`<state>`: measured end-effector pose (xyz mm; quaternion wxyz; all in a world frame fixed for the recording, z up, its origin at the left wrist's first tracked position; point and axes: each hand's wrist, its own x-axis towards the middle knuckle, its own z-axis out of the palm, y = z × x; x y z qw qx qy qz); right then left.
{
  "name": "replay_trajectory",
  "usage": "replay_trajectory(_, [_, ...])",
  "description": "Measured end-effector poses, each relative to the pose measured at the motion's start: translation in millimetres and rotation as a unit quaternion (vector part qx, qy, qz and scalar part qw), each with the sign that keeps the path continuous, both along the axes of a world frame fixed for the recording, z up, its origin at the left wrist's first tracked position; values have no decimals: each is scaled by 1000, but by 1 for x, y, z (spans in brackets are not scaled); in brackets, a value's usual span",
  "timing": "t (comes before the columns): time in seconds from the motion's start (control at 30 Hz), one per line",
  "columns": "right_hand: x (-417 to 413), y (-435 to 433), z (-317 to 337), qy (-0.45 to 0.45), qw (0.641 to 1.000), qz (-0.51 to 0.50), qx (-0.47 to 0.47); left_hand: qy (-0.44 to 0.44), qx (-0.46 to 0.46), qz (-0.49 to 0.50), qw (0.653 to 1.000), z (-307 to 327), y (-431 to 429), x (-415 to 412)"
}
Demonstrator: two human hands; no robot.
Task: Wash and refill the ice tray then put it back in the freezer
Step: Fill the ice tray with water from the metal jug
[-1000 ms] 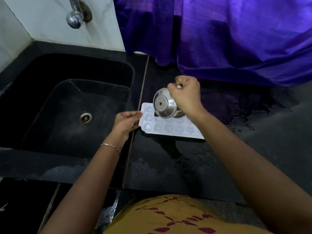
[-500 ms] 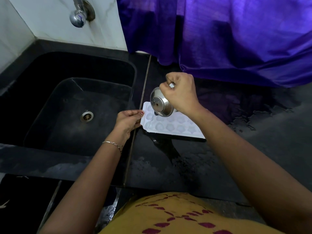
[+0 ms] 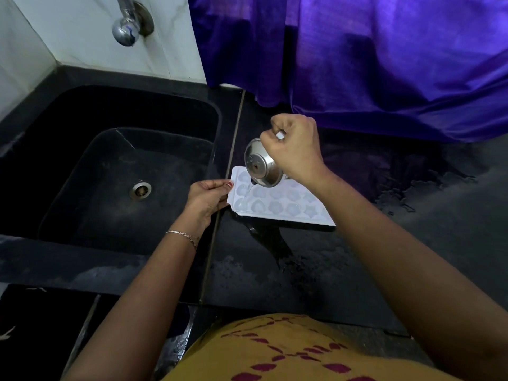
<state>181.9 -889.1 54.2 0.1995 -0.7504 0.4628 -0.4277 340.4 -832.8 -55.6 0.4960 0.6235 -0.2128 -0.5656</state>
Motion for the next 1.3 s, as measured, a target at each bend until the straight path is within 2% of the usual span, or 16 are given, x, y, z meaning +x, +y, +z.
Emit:
replay_trajectory(0.13, [-3, 0, -7, -62, 996, -35, 52, -2, -3, 3, 1000, 1, 1, -2])
replay_trajectory(0.27, [-15, -1, -12, -179, 969, -91, 146, -9, -3, -1, 1000, 1, 1, -2])
replay_trajectory(0.47, [-44, -3, -17, -332, 897, -165, 242, -15, -2, -8, 1000, 1, 0, -2])
replay_trajectory(0.63, [-80, -6, -20, -421, 845, -221, 244, -15, -2, -7, 1000, 0, 0, -1])
replay_trajectory(0.8, [-122, -15, -25, -529, 760, -289, 244, -15, -5, -11, 1000, -1, -1, -2])
replay_trajectory(0.97, [-158, -33, -42, -558, 717, -334, 251, -29, -11, -12, 999, -4, 0, -1])
replay_trajectory(1.3, [-183, -60, -71, -536, 712, -376, 255, -44, -12, 3, 999, -8, -1, -3])
